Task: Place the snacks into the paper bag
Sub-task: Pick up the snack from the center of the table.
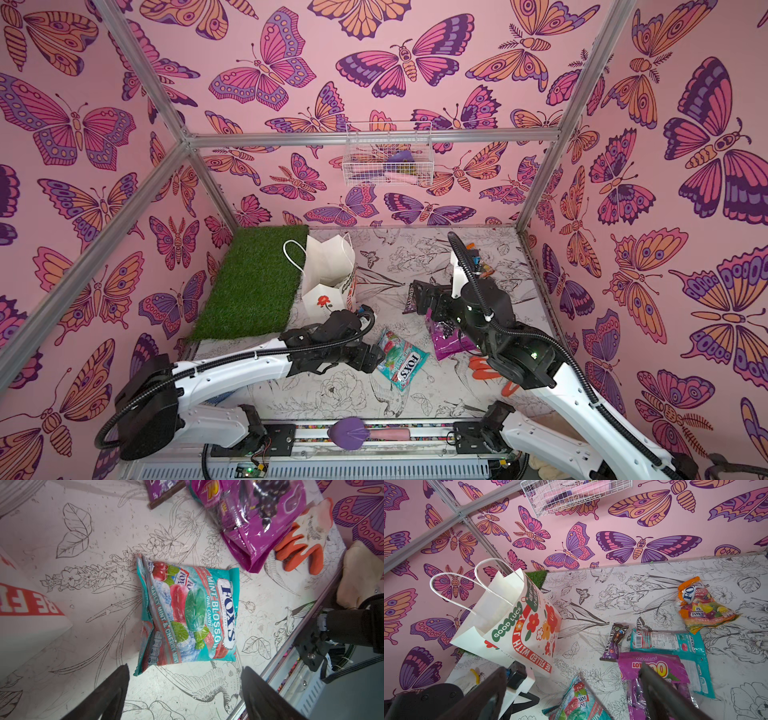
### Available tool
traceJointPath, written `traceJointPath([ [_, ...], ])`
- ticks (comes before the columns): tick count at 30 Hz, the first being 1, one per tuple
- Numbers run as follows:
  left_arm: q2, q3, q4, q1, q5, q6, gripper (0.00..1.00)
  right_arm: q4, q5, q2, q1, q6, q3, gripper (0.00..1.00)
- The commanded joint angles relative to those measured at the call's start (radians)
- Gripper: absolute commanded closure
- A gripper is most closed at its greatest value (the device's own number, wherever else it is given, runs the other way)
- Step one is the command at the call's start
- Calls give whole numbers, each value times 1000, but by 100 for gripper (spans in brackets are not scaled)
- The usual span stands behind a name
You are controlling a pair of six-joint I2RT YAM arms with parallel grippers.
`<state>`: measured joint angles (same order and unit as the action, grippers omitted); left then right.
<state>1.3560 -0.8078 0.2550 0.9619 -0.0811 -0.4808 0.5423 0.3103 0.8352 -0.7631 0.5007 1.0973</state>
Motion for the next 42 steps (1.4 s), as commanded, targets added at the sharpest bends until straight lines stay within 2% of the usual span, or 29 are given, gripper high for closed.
traceJointPath([
  [1, 16, 0, -23, 4, 15, -7, 14, 24, 25, -26, 12, 12, -29, 0],
  [17, 108, 4, -79, 4, -6, -8, 17, 54, 30, -54, 29, 32, -78, 0],
  [29, 209, -49, -81, 5, -16, 21, 20, 71, 32, -65, 35, 35, -89, 1],
  [42, 262, -60, -88, 14, -3, 15, 22, 66, 18, -35, 39, 43, -86, 0],
])
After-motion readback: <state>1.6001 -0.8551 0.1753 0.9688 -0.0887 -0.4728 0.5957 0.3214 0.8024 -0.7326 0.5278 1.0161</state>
